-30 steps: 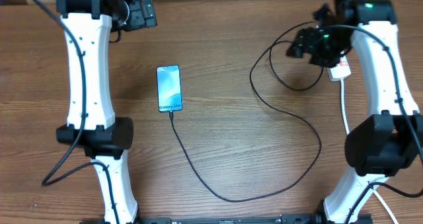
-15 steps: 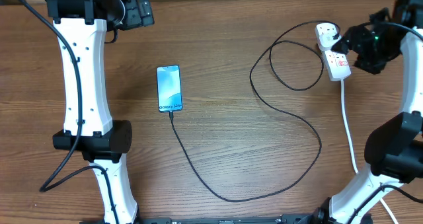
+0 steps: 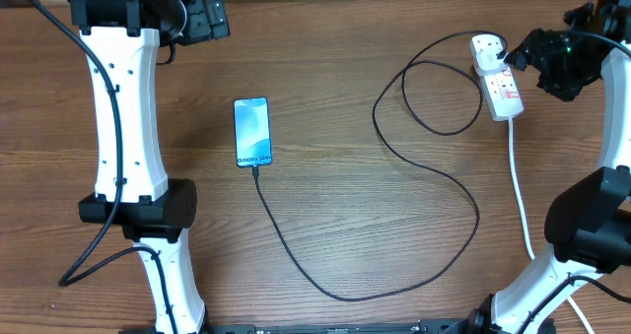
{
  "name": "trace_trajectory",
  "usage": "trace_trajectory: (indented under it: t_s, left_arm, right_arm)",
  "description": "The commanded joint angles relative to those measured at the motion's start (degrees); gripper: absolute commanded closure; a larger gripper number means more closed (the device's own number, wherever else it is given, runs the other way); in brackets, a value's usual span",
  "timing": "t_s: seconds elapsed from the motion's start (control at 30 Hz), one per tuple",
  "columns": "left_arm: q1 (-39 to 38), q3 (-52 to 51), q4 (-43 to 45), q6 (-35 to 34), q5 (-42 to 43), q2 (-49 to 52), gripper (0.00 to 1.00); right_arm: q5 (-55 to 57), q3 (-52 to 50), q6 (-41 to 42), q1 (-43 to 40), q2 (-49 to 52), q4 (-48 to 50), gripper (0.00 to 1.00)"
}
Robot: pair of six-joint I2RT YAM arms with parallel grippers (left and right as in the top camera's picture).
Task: Plug charger to phone and switch on socket
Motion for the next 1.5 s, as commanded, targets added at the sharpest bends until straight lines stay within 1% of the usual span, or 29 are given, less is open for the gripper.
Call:
trace_trajectory:
  t_s: [0.0,0.17,0.27,0.3,0.33,0.37,0.43,0.63,0.73,0.77,0.8,0.9,1.1,1.47]
  left_arm:
    - [0.37,0.50,-0.11,0.04,-0.79,-0.63,0.00]
    - [0.35,0.50,-0.11,0.04,-0.79,-0.63,0.00]
    - [0.37,0.50,-0.11,0.04,-0.79,-0.63,0.00]
    - [0.37,0.50,-0.11,0.04,-0.79,-0.63,0.00]
    - [0.37,0.50,-0.11,0.04,-0.79,-0.63,0.00]
    - [0.37,0.50,-0.11,0.04,-0.79,-0.63,0.00]
    - [0.37,0.50,-0.11,0.04,-0.79,-0.63,0.00]
    - [0.37,0.50,-0.11,0.04,-0.79,-0.63,0.00]
    - [0.37,0.50,-0.11,0.04,-0.79,-0.63,0.01]
    - [0.37,0.50,-0.11,0.04,-0.79,-0.63,0.00]
    - [0.37,0.50,-0.11,0.04,-0.79,-0.63,0.00]
    - [0.37,0.50,-0.11,0.04,-0.79,-0.63,0.01]
    - [0.37,0.50,-0.11,0.04,-0.79,-0.63,0.00]
    - [0.37,0.50,-0.11,0.04,-0.79,-0.63,0.00]
  right_arm:
    - [2.32,1.25,4.11,0.07,1.20,2.40,0.24]
    - [2.78,1.25,7.96,-0.17,2.80,6.82,0.24]
    - [3.87,1.25,10.12,-0.81,4.70,9.29,0.29]
    - [3.85,1.25,10.25,-1.05,5.27,9.81,0.32]
    - [3.87,1.25,10.25,-1.33,5.53,10.21,0.43]
    - [4.31,1.25,10.23,-1.75,6.27,10.86,0.49]
    - [4.24,1.22,10.23,-2.38,6.99,11.74,0.53]
    - [3.80,1.22,10.80,-4.26,9.38,14.38,0.53]
    - [3.80,1.22,8.15,-4.68,10.23,16.76,0.51]
    - [3.80,1.22,6.32,-4.66,10.56,17.77,0.46]
    - [3.85,1.22,3.30,-4.66,11.08,18.93,0.38]
    - [5.05,1.20,0.09,-4.66,12.35,20.68,0.29]
    - [6.19,1.18,-0.50,-4.66,15.78,23.15,0.24]
    - [6.84,1.14,-1.97,-4.59,19.43,26.16,0.23]
